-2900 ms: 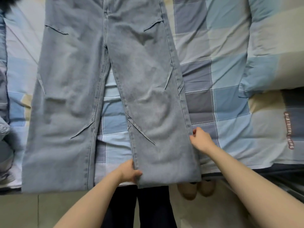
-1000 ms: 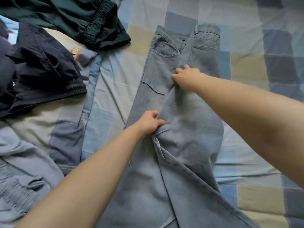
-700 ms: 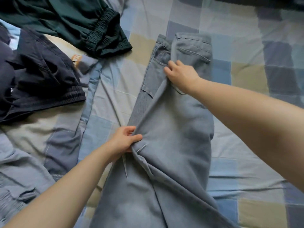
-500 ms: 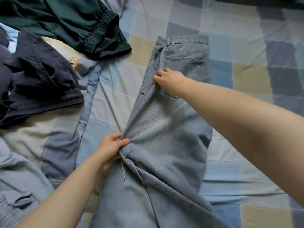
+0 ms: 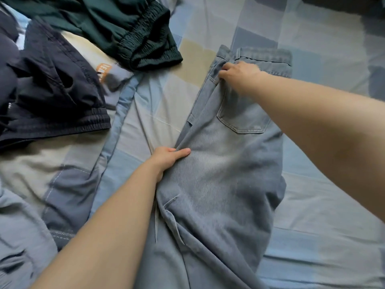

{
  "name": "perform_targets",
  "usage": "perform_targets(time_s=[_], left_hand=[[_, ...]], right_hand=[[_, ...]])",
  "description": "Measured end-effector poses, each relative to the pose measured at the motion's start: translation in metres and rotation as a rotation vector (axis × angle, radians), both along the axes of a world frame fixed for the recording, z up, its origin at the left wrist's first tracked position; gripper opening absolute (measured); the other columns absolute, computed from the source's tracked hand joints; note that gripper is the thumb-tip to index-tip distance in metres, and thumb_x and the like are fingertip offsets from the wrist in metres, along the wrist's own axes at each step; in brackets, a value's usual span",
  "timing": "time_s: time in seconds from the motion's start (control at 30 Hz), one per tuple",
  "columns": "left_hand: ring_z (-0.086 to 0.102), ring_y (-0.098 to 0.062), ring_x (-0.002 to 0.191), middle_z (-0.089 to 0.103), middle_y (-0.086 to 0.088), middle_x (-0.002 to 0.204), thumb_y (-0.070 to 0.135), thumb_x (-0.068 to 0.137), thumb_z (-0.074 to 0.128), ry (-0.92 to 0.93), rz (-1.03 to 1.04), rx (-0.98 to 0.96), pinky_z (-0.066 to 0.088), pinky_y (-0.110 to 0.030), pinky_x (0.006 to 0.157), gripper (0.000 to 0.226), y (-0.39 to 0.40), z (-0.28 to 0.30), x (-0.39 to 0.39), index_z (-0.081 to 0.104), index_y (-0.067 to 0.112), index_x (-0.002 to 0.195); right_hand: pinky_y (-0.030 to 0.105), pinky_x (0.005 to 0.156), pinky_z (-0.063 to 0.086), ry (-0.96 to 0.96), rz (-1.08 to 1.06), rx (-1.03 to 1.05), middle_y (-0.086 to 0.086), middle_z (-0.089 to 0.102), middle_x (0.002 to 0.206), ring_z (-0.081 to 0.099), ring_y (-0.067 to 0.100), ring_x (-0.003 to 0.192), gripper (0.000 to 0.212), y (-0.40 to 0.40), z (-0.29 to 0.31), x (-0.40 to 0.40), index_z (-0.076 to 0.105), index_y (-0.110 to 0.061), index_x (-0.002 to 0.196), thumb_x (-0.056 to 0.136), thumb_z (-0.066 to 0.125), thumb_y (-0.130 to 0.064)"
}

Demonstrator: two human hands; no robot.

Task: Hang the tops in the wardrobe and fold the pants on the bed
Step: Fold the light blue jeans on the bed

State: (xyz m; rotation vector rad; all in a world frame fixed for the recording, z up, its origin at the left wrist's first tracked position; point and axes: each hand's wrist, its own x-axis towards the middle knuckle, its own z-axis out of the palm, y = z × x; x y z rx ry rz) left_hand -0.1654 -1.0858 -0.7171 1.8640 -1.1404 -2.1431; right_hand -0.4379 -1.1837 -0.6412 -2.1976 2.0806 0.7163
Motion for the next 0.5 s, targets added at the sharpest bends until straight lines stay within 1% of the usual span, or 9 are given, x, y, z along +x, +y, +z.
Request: perform_targets(time_s=[0.07, 0.13, 0.2, 0.27, 0.33, 0.4, 0.47, 0.5], left_hand=[[0.070, -0.020, 0.066, 0.074, -0.012, 0.081, 0.032, 0.078, 0.080, 0.013, 0.010, 0.025, 0.054, -0.026, 0.060, 0.027, -0.001, -0.003, 0.002, 0.074, 0.007, 0.086], [0.071, -0.021, 0.064, 0.075, -0.013, 0.078, 0.032, 0.071, 0.085, -0.009, 0.045, 0.033, 0.056, -0.028, 0.060, 0.028, -0.002, -0.003, 0.001, 0.075, 0.007, 0.080], [0.070, -0.023, 0.062, 0.075, -0.013, 0.076, 0.031, 0.066, 0.088, -0.038, 0.082, 0.049, 0.057, -0.030, 0.060, 0.031, -0.004, -0.004, -0.001, 0.073, 0.006, 0.076], [0.067, -0.024, 0.065, 0.073, -0.012, 0.074, 0.030, 0.062, 0.089, -0.066, 0.137, 0.023, 0.055, -0.034, 0.065, 0.031, -0.001, -0.004, -0.003, 0.069, 0.009, 0.070], [0.066, -0.025, 0.072, 0.072, -0.012, 0.076, 0.028, 0.063, 0.088, -0.084, 0.231, 0.003, 0.055, -0.037, 0.071, 0.027, 0.002, -0.006, -0.005, 0.072, 0.008, 0.072], [0.063, -0.024, 0.071, 0.070, -0.009, 0.073, 0.027, 0.062, 0.083, -0.112, 0.308, -0.011, 0.051, -0.034, 0.067, 0.023, 0.002, -0.007, -0.005, 0.073, 0.009, 0.072], [0.061, -0.023, 0.069, 0.068, -0.007, 0.071, 0.030, 0.057, 0.080, -0.112, 0.334, -0.021, 0.047, -0.031, 0.063, 0.026, -0.001, -0.006, -0.006, 0.073, 0.010, 0.071], [0.061, -0.022, 0.068, 0.067, -0.006, 0.070, 0.031, 0.055, 0.079, -0.108, 0.338, -0.022, 0.047, -0.030, 0.062, 0.027, -0.004, -0.006, -0.006, 0.072, 0.011, 0.072]], right_hand=[[0.044, 0.074, 0.045, -0.098, 0.052, -0.058, 0.018, 0.050, 0.124, 0.055, 0.040, 0.107, 0.028, -0.006, 0.003, -0.005, 0.055, -0.005, 0.116, 0.090, 0.049, 0.003], [0.045, 0.072, 0.044, -0.236, 0.091, -0.216, 0.022, 0.056, 0.111, 0.057, 0.041, 0.096, 0.016, -0.008, 0.007, -0.007, 0.058, 0.000, 0.101, 0.088, 0.049, 0.000], [0.044, 0.066, 0.040, -0.268, 0.142, -0.372, 0.023, 0.054, 0.107, 0.056, 0.042, 0.091, 0.015, -0.008, 0.009, -0.002, 0.055, 0.001, 0.101, 0.091, 0.045, -0.005], [0.043, 0.061, 0.037, -0.237, 0.172, -0.435, 0.022, 0.050, 0.107, 0.053, 0.039, 0.089, 0.015, -0.006, 0.007, 0.008, 0.050, -0.001, 0.103, 0.092, 0.041, -0.003], [0.041, 0.060, 0.035, -0.218, 0.125, -0.448, 0.022, 0.049, 0.109, 0.053, 0.038, 0.090, 0.017, -0.012, 0.001, 0.015, 0.049, 0.000, 0.104, 0.089, 0.041, 0.002], [0.042, 0.067, 0.038, -0.238, 0.095, -0.334, 0.023, 0.050, 0.113, 0.056, 0.038, 0.097, 0.023, -0.019, -0.007, 0.018, 0.051, 0.001, 0.109, 0.089, 0.042, 0.006], [0.042, 0.084, 0.041, -0.320, 0.056, -0.186, 0.022, 0.048, 0.126, 0.053, 0.038, 0.111, 0.039, -0.021, -0.017, 0.019, 0.048, -0.003, 0.126, 0.089, 0.040, 0.008], [0.041, 0.094, 0.040, -0.404, 0.015, -0.155, 0.020, 0.043, 0.135, 0.049, 0.036, 0.120, 0.050, -0.019, -0.020, 0.020, 0.043, -0.007, 0.135, 0.088, 0.039, 0.009]])
